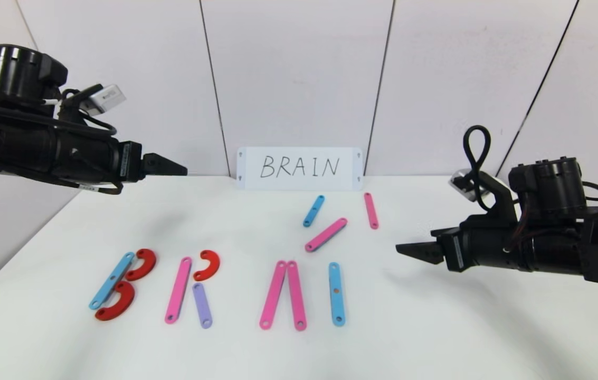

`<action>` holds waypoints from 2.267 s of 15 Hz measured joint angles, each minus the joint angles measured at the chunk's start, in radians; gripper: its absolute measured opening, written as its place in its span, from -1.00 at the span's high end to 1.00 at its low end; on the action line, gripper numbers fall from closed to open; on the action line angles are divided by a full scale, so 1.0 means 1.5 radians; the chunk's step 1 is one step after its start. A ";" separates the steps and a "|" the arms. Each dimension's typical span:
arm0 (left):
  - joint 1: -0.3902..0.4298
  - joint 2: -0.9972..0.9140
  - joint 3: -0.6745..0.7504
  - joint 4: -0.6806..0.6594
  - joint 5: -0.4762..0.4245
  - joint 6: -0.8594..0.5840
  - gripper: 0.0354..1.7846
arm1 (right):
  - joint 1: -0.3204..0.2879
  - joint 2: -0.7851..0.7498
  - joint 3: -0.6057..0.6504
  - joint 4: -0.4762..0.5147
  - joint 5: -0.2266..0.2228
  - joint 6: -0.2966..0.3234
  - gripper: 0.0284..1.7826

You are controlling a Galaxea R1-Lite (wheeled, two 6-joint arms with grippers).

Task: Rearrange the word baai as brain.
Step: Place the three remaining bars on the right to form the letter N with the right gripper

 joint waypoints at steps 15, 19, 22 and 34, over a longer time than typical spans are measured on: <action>0.026 -0.031 -0.012 -0.001 -0.006 0.044 -0.95 | 0.205 0.228 -0.386 0.156 -0.378 0.233 -0.94; 0.026 -0.025 -0.013 -0.001 -0.006 0.048 -0.95 | 0.219 0.315 -0.450 0.156 -0.420 0.253 -0.94; 0.026 -0.021 -0.012 -0.001 -0.006 0.050 -0.95 | 0.230 0.365 -0.483 0.156 -0.432 0.259 -0.94; 0.026 -0.015 -0.011 -0.001 -0.007 0.057 -0.95 | 0.256 0.421 -0.505 0.159 -0.454 0.259 -0.83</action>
